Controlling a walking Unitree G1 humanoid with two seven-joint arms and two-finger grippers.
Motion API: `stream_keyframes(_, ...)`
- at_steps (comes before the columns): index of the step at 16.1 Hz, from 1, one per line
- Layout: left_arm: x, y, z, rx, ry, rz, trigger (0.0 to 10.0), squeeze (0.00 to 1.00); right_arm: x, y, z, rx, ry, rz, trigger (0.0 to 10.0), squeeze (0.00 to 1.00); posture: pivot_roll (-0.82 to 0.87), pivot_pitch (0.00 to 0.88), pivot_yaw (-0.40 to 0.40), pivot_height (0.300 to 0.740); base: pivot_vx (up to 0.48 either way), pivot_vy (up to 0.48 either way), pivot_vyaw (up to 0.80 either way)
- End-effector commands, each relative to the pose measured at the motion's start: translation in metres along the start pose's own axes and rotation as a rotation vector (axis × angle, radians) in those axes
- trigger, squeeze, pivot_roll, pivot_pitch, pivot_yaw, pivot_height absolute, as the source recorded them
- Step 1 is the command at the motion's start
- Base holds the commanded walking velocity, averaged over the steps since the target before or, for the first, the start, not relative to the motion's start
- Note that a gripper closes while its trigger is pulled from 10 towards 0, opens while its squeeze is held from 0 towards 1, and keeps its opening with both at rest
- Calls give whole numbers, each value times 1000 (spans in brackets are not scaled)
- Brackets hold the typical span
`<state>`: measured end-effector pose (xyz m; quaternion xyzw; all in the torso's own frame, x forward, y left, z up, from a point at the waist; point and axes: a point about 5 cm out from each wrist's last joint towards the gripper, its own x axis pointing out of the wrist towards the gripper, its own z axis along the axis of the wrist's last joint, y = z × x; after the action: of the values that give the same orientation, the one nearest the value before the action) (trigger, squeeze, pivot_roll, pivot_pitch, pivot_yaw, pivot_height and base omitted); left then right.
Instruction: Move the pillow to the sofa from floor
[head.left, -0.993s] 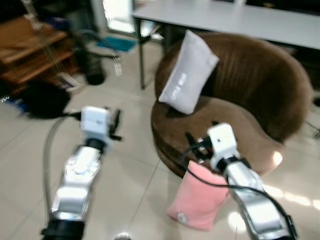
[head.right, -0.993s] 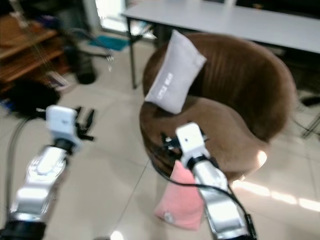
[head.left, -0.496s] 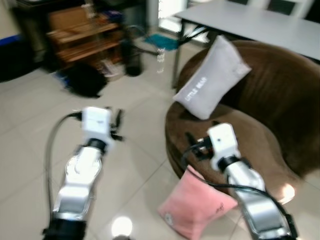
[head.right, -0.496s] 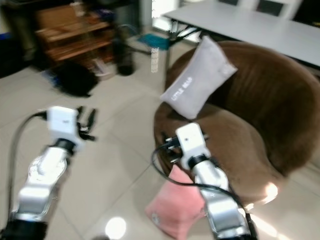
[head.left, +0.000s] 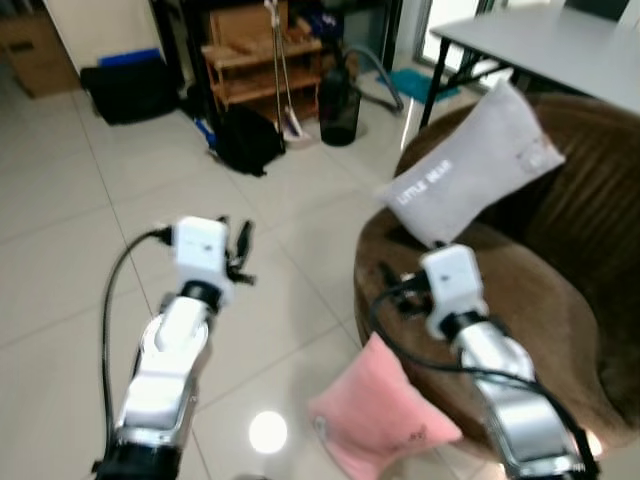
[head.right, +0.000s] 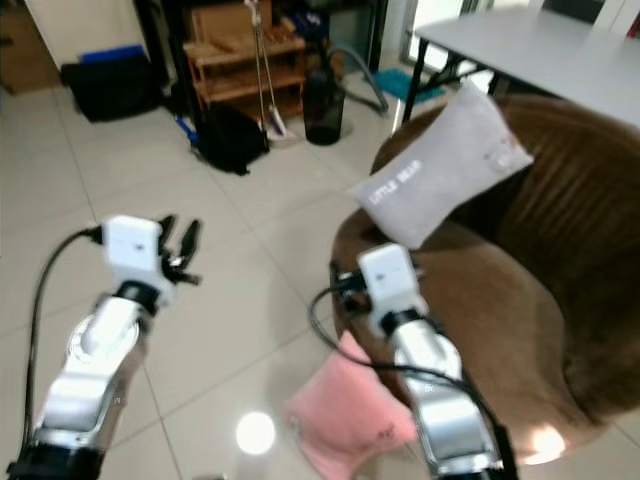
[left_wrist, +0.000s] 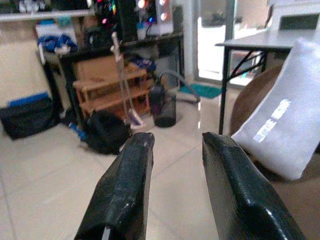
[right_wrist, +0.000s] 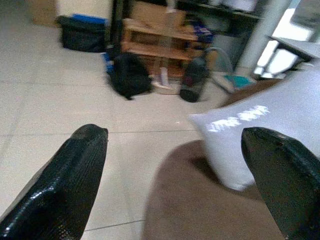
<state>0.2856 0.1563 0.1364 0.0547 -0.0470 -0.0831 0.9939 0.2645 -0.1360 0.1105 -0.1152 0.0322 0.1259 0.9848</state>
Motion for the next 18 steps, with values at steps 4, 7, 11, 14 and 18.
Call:
stream_keyframes(4, -1, 4, 7, 21, -52, -16, 10000, 0, 2, 0, 1, 10, -4, -8, 10000, 0, -60, 16, 6, 740, 264, 0, 0)
stream_keyframes(7, -1, 4, 6, 23, -51, -21, 10000, 0, 2, 3, 1, 44, -6, -2, 10000, 0, -60, 17, 8, 740, 417, 0, 0)
stream_keyframes(11, -1, 4, 6, 16, -57, -28, 10000, 0, 2, 1, 3, 34, -11, -13, 10000, 0, -58, 18, 9, 740, 420, 0, -200)
stream_keyframes(14, 0, 5, 6, 12, -49, -26, 10000, 0, 2, 1, 3, 38, -10, -16, 10000, 0, -57, 19, 9, 740, 250, 0, 0)
stream_keyframes(18, 0, 4, 4, 7, -34, -30, 10000, 0, 2, 1, 1, 39, -2, -20, 10000, 0, -57, 18, 9, 740, 0, 0, 0)
